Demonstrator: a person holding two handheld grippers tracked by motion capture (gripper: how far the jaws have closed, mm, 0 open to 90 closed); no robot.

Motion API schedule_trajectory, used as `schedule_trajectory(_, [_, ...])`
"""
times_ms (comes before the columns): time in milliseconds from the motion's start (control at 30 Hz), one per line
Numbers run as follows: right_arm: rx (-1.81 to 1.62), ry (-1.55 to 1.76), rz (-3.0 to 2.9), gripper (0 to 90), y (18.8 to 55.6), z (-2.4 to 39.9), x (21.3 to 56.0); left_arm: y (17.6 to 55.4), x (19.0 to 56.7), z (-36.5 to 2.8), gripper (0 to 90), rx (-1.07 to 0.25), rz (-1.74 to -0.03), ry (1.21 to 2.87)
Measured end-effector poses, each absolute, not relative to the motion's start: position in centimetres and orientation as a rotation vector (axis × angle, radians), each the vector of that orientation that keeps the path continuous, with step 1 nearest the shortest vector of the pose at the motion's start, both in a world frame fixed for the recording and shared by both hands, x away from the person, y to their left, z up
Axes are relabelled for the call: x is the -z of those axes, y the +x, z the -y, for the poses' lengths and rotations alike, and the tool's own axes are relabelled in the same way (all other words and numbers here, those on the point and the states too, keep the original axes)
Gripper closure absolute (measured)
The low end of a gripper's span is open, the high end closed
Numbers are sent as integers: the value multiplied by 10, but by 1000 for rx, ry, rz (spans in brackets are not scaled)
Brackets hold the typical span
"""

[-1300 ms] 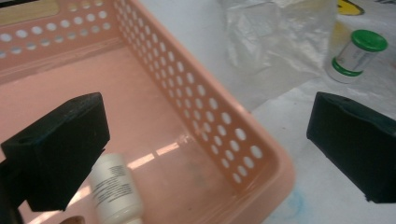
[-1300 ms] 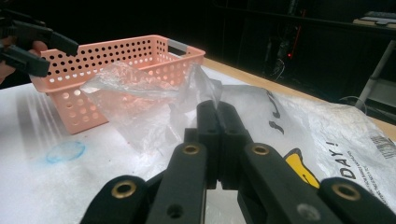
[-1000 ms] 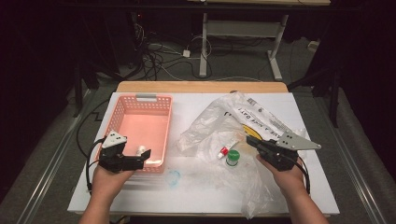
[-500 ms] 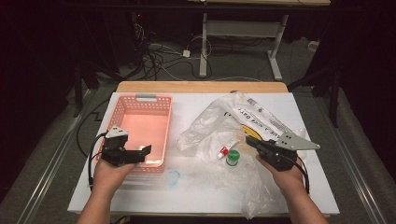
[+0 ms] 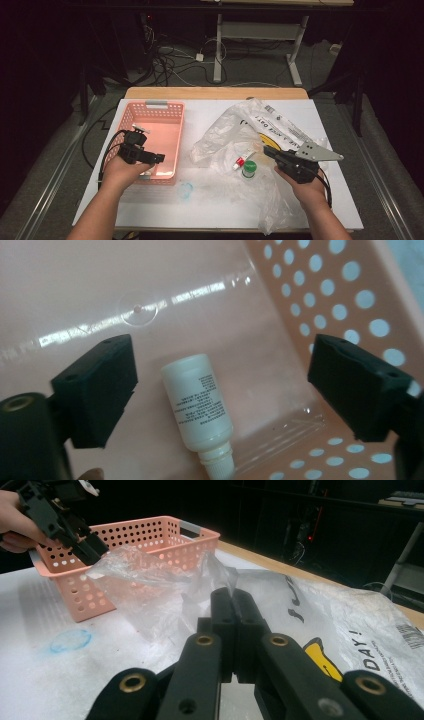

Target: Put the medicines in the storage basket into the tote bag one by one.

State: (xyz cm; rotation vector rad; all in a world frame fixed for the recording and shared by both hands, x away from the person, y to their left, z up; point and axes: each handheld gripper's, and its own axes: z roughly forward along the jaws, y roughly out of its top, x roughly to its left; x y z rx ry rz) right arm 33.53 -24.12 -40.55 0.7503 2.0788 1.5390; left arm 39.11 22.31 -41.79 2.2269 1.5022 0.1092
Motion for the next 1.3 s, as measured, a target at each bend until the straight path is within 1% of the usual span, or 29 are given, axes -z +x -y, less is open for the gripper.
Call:
schedule_trajectory(100, [-1544, 750, -2069, 900, 335, 243, 404, 396, 420, -219, 149, -89, -1532, 2303])
schedule_trajectory(133, [-1543, 754, -2068, 900, 335, 244, 404, 397, 420, -218, 149, -79, -1541, 2305])
schedule_trajectory(267, [-1542, 752, -2069, 900, 335, 243, 404, 400, 422, -221, 210, -40, -1562, 2310])
schedule_trajectory(367, [-1545, 746, -2072, 900, 335, 242, 404, 406, 426, -226, 260, 50, -1605, 2302])
schedule_trajectory(467, [-1545, 751, -2074, 900, 335, 242, 404, 411, 430, -226, 279, 110, -1657, 2324])
schedule_trajectory(633, [-1543, 753, -2078, 900, 335, 241, 405, 415, 434, -223, 335, 167, -1684, 2367])
schedule_trajectory(800, [-1544, 754, -2080, 900, 336, 241, 407, 416, 438, -221, 433, 203, -1689, 2401])
schedule_trajectory(867, [-1540, 754, -2084, 900, 336, 241, 408, 417, 439, -219, 467, 196, -1696, 2434])
schedule_trajectory(900, [-1540, 753, -2084, 900, 336, 240, 408, 418, 439, -218, 507, 190, -1699, 2441])
schedule_trajectory(967, [-1542, 756, -2084, 900, 336, 240, 408, 417, 440, -217, 551, 174, -1702, 2457])
schedule_trajectory(1100, [-1543, 755, -2081, 900, 335, 241, 406, 416, 440, -215, 576, 142, -1679, 2478])
schedule_trajectory(1300, [-1544, 747, -2076, 900, 335, 241, 405, 412, 436, -215, 582, 89, -1642, 2452])
